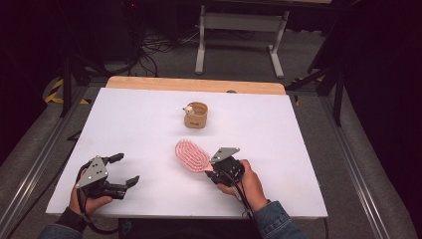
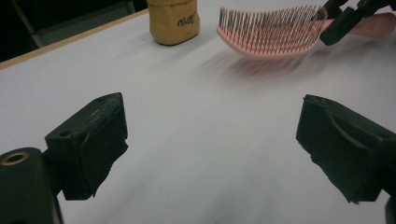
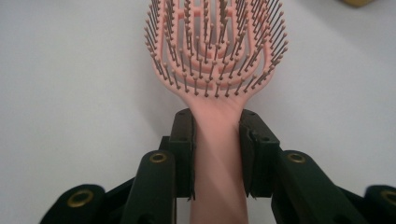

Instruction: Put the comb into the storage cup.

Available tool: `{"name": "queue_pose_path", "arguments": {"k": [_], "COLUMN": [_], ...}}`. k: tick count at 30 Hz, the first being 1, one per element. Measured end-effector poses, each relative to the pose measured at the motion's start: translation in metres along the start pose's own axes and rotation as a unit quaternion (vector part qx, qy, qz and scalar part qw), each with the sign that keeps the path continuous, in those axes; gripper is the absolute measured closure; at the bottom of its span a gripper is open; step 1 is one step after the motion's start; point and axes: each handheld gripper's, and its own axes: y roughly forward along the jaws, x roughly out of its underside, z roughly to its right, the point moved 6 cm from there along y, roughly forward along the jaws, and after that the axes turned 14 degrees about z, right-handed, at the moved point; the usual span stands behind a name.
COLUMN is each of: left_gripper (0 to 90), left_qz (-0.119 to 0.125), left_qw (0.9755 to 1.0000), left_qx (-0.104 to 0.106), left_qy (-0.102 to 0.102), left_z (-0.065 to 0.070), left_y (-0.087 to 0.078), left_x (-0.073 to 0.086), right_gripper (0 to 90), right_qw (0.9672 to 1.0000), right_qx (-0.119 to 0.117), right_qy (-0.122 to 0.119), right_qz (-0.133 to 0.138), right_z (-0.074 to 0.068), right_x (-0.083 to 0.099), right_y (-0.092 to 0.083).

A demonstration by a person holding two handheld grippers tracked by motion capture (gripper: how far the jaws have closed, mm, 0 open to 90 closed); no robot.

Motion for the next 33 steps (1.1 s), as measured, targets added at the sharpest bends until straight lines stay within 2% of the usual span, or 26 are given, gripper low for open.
{"name": "queue_pose_path", "arguments": {"k": [1,2,4,5,7,10,13,14,15,16,17,18,20,21,23,27,30,33], "left_gripper": [9.3,9.0,8.6,8.5,7.2,6.9,8.3,9.1,9.1,9.2,9.5,9.6,10.1,10.4,11.2,13.1,13.7,13.4], "left_qz": [0.0,-0.001,0.002,-0.001,-0.014,-0.021,-0.009,-0.009,-0.006,0.006,0.015,0.015,0.025,0.025,0.029,0.032,0.037,0.046], "left_qw": [1.0,1.0,0.9999,0.9998,0.999,0.9983,0.9971,0.9971,0.996,0.9949,0.9934,0.9934,0.9913,0.9913,0.989,0.988,0.9882,0.9856], "left_qx": [0.0,0.001,-0.001,0.007,0.038,0.05,0.068,0.068,0.08,0.089,0.096,0.096,0.104,0.104,0.112,0.113,0.106,0.112], "left_qy": [0.0,-0.001,-0.012,-0.016,-0.019,-0.023,-0.033,-0.033,-0.039,-0.048,-0.061,-0.061,-0.078,-0.078,-0.092,-0.101,-0.104,-0.118], "left_z": [0.0,0.0,0.001,0.002,0.006,0.009,0.013,0.013,0.016,0.019,0.021,0.021,0.025,0.025,0.03,0.038,0.043,0.047], "left_y": [0.0,0.001,0.004,0.006,0.011,0.019,0.027,0.027,0.031,0.036,0.041,0.041,0.055,0.055,0.069,0.088,0.1,0.111], "left_x": [0.0,-0.001,-0.004,-0.006,-0.007,-0.01,-0.017,-0.017,-0.02,-0.026,-0.031,-0.031,-0.041,-0.041,-0.048,-0.056,-0.063,-0.067], "right_gripper": [69.2,69.2,69.2,69.2,69.2,69.2,69.2,69.2,69.2,69.3,69.3,69.3,69.2,69.2,69.2,69.2,69.2,69.2], "right_qw": [1.0,0.9995,0.9987,0.9979,0.9965,0.9928,0.9878,0.9878,0.9868,0.9849,0.9843,0.9843,0.9816,0.9816,0.9796,0.9771,0.9752,0.9752], "right_qx": [0.0,0.006,0.015,0.019,0.03,0.036,0.059,0.059,0.062,0.07,0.072,0.072,0.076,0.076,0.078,0.079,0.08,0.079], "right_qy": [0.0,-0.01,-0.011,-0.02,-0.026,-0.031,-0.038,-0.038,-0.038,-0.041,-0.044,-0.044,-0.049,-0.049,-0.053,-0.058,-0.069,-0.074], "right_qz": [0.0,0.029,0.048,0.059,0.074,0.11,0.139,0.139,0.145,0.153,0.155,0.155,0.168,0.168,0.177,0.189,0.194,0.193], "right_z": [0.0,0.001,0.002,0.002,0.003,0.003,0.005,0.005,0.006,0.006,0.006,0.006,0.005,0.005,0.003,-0.001,-0.005,-0.009], "right_x": [0.0,-0.005,-0.009,-0.011,-0.015,-0.022,-0.027,-0.027,-0.028,-0.029,-0.03,-0.03,-0.031,-0.031,-0.032,-0.034,-0.035,-0.034], "right_y": [0.0,-0.004,-0.007,-0.009,-0.014,-0.024,-0.031,-0.031,-0.032,-0.034,-0.035,-0.035,-0.034,-0.034,-0.034,-0.036,-0.035,-0.034]}}
